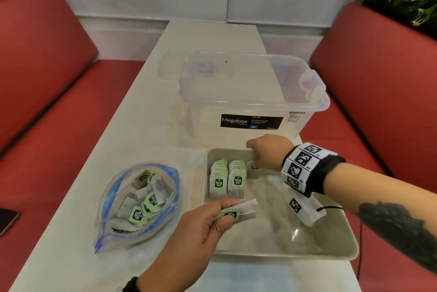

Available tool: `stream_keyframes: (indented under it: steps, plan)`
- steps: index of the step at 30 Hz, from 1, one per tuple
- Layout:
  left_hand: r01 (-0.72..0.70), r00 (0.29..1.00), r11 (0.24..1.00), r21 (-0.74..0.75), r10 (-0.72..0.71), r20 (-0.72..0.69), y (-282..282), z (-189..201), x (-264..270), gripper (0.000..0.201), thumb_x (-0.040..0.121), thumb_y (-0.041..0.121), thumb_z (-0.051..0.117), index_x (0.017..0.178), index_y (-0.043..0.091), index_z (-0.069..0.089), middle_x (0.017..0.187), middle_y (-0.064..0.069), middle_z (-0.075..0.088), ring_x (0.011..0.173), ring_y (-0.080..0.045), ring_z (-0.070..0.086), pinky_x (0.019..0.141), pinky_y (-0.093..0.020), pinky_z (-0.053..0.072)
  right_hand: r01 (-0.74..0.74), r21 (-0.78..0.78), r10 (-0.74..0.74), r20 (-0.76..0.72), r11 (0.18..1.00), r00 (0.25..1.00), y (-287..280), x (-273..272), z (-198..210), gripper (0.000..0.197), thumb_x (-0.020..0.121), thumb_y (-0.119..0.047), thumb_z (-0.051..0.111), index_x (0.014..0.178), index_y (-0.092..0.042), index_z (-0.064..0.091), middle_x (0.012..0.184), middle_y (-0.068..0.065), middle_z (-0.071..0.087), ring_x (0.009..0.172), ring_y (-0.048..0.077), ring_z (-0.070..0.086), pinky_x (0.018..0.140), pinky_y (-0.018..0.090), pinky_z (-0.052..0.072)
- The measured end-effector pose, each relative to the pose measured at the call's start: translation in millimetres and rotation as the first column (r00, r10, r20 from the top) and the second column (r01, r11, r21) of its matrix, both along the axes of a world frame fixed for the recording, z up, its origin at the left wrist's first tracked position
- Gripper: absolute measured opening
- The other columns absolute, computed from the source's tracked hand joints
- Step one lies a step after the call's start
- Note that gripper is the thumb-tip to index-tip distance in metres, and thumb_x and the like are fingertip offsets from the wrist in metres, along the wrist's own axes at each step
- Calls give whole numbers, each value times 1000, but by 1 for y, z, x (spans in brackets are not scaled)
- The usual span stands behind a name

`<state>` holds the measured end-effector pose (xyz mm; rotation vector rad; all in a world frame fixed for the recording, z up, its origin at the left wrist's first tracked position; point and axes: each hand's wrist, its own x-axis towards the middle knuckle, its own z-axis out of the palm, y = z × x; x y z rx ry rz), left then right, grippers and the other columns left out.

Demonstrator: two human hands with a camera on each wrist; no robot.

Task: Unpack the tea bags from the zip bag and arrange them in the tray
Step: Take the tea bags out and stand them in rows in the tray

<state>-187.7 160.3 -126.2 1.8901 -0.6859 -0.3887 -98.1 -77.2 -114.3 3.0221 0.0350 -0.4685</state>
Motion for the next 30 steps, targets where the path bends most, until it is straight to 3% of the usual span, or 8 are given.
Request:
stream_keyframes:
  steps: [3,5,8,10,12,15,27,30]
  plan:
    - [-43,999,998,-52,42,-23,-1,0,0,28,86,45,47,112,56,50,103,28,64,94,2,62,76,-7,43,-1,16,1,-10,1000,1000,-2,0,1,36,83,-35,65,113,-19,55,102,3,63,94,24,58,68,27,37]
    - [-101,992,988,-121,90,-94,-3,0,1,21,88,47,50,108,53,56,101,25,66,92,-2,64,77,-15,50,3,26,-3,-12,1000,1000,-4,-1,0,37,81,-35,67,112,-19,55,102,3,63,94,24,58,68,27,37]
    - [-222,947,953,-205,161,-277,-7,-1,2,22,80,36,57,100,37,66,97,16,69,86,-12,68,66,-24,56,13,43,-13,-1,999,1000,-5,-2,0,38,80,-36,67,112,-19,54,102,3,63,94,24,58,67,27,37]
    - [-285,911,935,-209,197,-361,-9,-1,4,16,86,22,58,97,29,66,91,6,71,80,-18,70,61,-29,57,15,50,-16,10,999,1000,-4,-4,-1,37,81,-35,66,112,-19,55,102,3,63,94,24,58,67,27,36]
    - [-311,887,927,-209,205,-414,-10,-1,6,17,90,13,55,98,25,64,93,-4,70,79,-25,71,59,-32,57,13,43,-14,22,999,1000,-3,-5,-1,34,84,-32,64,114,-18,55,104,4,63,97,24,58,68,27,36]
    - [-326,866,922,-207,203,-457,-9,-2,8,16,91,12,54,100,22,63,100,-14,67,83,-32,70,59,-33,56,16,33,-17,30,999,999,-1,-4,-2,31,86,-29,62,114,-19,56,105,5,63,99,24,58,70,28,37]
    - [-320,854,929,-185,198,-482,-7,2,9,13,91,13,55,102,18,61,99,-12,69,80,-27,71,60,-34,57,55,73,-55,-6,996,998,-3,-1,1,41,80,-30,70,116,-17,55,109,5,63,98,24,57,72,27,39]
    - [-318,861,934,-165,211,-463,-5,6,11,12,90,14,57,101,15,61,96,-14,69,78,-28,71,59,-34,58,58,125,-73,117,991,990,-2,-9,19,50,79,-42,68,121,-20,52,114,1,56,106,22,53,79,30,40]
